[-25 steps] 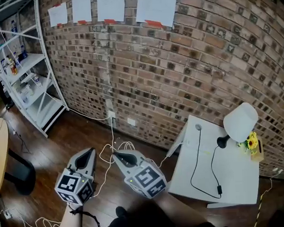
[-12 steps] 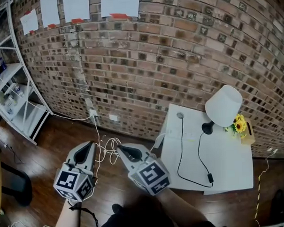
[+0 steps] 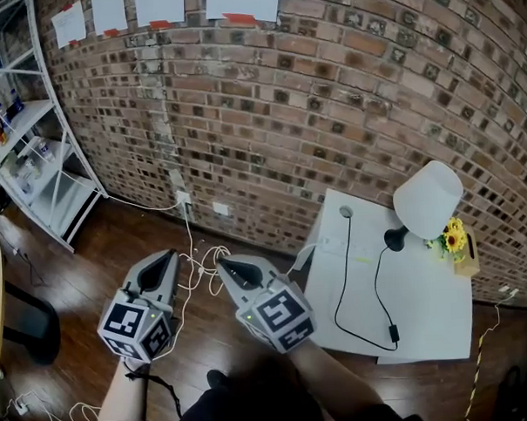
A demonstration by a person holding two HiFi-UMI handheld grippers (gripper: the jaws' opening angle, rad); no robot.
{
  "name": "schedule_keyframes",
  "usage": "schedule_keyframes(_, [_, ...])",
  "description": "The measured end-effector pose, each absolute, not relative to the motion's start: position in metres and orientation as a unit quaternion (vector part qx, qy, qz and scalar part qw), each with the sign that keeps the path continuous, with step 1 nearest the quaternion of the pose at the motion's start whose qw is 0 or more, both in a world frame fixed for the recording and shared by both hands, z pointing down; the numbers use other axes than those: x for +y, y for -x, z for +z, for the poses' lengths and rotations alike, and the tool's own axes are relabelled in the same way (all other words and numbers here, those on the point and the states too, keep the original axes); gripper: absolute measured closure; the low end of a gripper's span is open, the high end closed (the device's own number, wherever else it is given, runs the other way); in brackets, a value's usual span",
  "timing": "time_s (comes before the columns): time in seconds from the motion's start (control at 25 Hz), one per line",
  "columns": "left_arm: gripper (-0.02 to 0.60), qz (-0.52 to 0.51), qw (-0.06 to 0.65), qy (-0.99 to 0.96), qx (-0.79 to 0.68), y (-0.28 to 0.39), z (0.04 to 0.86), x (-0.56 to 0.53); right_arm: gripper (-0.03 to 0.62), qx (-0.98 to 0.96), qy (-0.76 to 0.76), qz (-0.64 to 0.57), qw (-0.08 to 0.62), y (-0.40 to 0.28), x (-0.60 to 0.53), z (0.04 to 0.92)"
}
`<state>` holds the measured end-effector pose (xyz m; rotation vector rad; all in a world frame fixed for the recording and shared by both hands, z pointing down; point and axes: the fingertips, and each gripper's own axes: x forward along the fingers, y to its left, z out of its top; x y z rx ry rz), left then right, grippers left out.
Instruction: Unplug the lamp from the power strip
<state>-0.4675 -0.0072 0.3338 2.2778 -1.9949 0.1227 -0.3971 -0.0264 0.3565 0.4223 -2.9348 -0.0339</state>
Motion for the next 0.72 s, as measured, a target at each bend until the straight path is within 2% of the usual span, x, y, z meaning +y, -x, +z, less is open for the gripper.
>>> schedule_keyframes(0.44, [0.572, 0.042, 0.093, -0.76, -0.641, 0.464, 0.351, 0.004, 0.607, -0.99, -0.104, -0.008, 0.1, 0.423, -0.007, 0.369])
schedule_keyframes(0.72, [0.572, 0.081, 0.061, -0.763, -0.639, 0.464, 0.361, 0.002, 0.608, -0.99, -0.088, -0.003, 0.114, 0.429, -0.002, 0.381])
